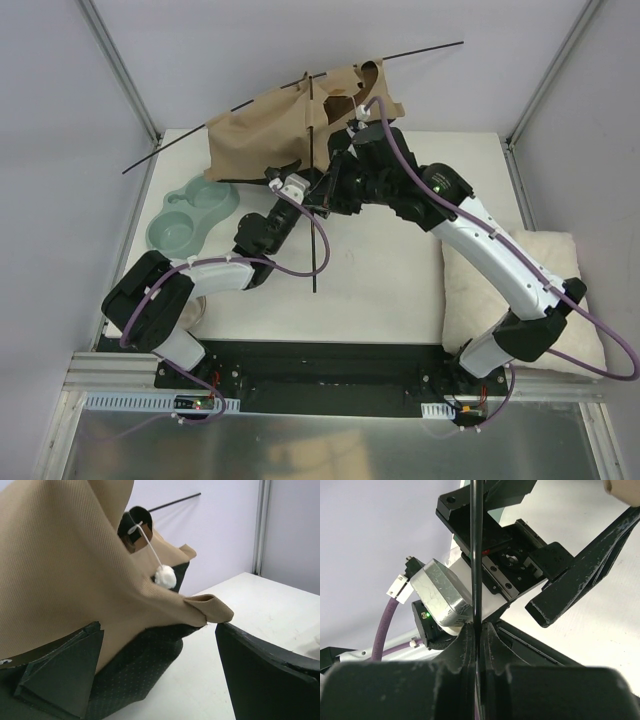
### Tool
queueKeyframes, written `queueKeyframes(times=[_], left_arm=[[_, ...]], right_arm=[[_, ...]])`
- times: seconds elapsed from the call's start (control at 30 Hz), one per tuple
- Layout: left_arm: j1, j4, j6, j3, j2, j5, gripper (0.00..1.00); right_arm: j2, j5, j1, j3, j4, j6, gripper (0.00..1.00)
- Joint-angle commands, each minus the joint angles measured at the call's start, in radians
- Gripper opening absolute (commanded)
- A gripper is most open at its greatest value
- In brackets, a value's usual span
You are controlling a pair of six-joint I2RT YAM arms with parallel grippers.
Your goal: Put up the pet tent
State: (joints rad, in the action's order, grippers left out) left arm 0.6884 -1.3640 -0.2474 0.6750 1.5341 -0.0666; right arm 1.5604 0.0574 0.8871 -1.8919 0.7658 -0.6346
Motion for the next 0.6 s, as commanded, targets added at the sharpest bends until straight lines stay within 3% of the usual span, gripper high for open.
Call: queueKeyframes(times=[0.0, 0.57], left_arm=[[0.089, -0.093, -0.194, 0.06, 0.015, 0.194, 0.99], [0.161, -0.004, -0.294, 0.075, 0.052, 0.217, 0.99]], right_arm=[[0.015, 0.03, 0.012, -0.029, -0.28, -0.043, 0.0], [0.026, 0.042, 0.009, -0.044, -0.284, -0.046, 0.0]])
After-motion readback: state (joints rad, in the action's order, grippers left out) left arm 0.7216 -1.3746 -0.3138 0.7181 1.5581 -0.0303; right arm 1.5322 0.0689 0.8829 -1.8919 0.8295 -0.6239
